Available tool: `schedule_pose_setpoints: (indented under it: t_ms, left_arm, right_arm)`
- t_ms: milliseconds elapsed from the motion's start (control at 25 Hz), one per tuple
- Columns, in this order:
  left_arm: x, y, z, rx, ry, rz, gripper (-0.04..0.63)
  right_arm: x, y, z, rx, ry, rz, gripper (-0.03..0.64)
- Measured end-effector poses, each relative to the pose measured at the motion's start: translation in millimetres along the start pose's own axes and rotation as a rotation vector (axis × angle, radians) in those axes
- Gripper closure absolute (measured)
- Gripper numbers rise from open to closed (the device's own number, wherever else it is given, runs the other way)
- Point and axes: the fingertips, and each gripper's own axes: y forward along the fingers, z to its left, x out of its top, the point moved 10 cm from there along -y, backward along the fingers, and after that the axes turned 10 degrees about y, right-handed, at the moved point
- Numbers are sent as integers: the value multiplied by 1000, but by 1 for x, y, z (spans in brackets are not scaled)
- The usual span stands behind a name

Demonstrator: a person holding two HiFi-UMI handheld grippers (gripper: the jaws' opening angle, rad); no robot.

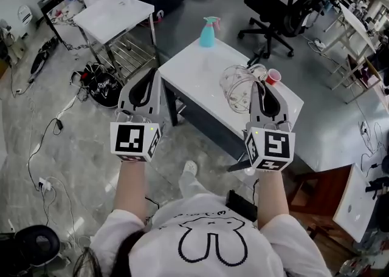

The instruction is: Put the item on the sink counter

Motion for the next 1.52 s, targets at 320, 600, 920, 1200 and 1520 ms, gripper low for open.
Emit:
schedule_pose_setpoints:
  t_ms: [320,600,920,1200,1520]
  left_arm:
    - [-32,94,43,-46,-7,8,584]
    - [-56,163,58,-99,-15,31,584]
    - [-68,204,58,-135,-19,33,584]
    - [-76,233,61,-188,-26,14,584]
    - [-99,277,75,-267,-44,2,585]
  right_arm:
    - [-3,99,-12,-21,-11,30,574]
    - [-14,158,-33,-67,11,73,574]
    - [-22,186,-48,-106,33,90,574]
    - [-25,199,-56,-164,31,93,574]
    - [-33,223,-59,-268,44,108,574]
